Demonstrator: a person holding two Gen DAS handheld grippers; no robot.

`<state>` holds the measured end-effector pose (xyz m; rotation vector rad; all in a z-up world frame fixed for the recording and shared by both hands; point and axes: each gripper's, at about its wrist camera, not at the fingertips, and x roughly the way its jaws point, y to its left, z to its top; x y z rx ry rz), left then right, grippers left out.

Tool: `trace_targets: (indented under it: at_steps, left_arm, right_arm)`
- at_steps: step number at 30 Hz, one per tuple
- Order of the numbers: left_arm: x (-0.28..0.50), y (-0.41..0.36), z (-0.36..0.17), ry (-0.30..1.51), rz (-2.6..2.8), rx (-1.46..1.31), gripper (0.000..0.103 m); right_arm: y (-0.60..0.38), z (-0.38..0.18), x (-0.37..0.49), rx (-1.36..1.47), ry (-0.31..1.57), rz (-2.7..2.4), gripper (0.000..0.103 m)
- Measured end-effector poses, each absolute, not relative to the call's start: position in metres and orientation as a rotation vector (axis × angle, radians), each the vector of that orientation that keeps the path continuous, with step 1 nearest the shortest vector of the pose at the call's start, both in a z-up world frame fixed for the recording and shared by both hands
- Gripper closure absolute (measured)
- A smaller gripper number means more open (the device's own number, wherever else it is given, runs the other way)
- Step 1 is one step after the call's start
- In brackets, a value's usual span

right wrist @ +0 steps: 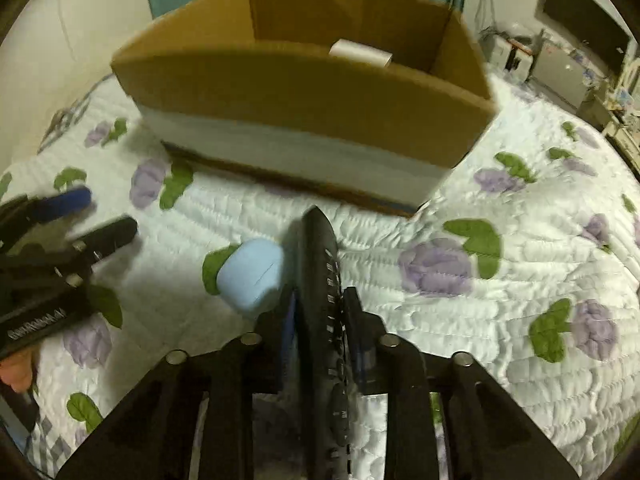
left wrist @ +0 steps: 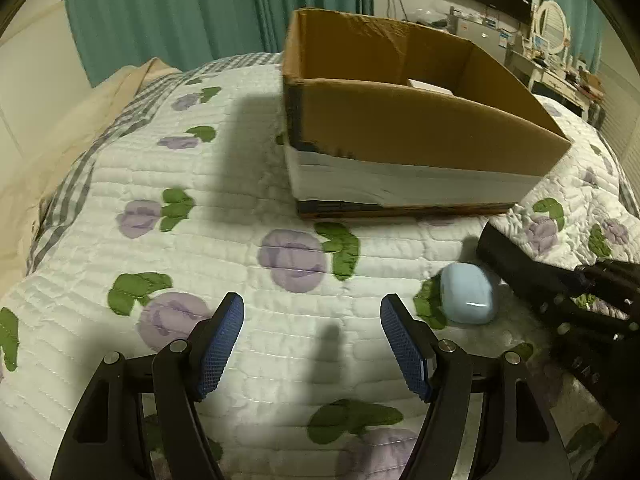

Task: Organize rigid objects
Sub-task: 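Grasp the light-blue earbud case with the left gripper, then lower the earbud case and remote into the box and open both grippers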

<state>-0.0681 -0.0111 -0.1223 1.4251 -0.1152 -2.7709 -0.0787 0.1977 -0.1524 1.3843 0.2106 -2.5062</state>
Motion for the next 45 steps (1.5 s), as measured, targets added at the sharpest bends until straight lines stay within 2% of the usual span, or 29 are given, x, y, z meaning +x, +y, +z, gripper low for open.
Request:
trace_targets:
  at_steps: [6,10,19,22,23,25,33,45]
  left_arm:
    - [-0.073,0.023,-0.124,-0.127,-2.83,1.486,0.029]
    - [-0.079,0.054,-0.135,-0.159,-2.867,1.555,0.029]
    - [-0.102,0.092,-0.162,-0.162,-2.865,1.719,0.029]
    - [-0.103,0.096,-0.168,-0.192,-2.86,1.719,0.036]
    - [-0.102,0.097,-0.167,-0.194,-2.869,1.714,0.053]
    - [-0.098,0.097,-0.163,-0.199,-2.874,1.716,0.053]
    - [-0.066,0.093,-0.11,-0.193,-2.967,1.539,0.053]
    - [-0.082,0.047,-0.014,-0.132,-3.032,1.172,0.053]
  right_arm:
    - [0.231,-0.13,-0.078,1.343,0.126,-2.632,0.083]
    - [0.255,-0.136,-0.085,1.378,-0.039,-2.622,0.083]
    - [0.257,-0.141,-0.088,1.385,-0.062,-2.608,0.083]
    - [0.256,-0.142,-0.088,1.384,-0.069,-2.607,0.083]
    - [0.256,-0.141,-0.088,1.384,-0.068,-2.607,0.083]
    - [0.255,-0.141,-0.087,1.381,-0.059,-2.613,0.083]
    - [0.252,-0.107,-0.066,1.288,-0.027,-2.648,0.083]
    - [0.233,0.006,-0.073,0.967,0.068,-2.728,0.083]
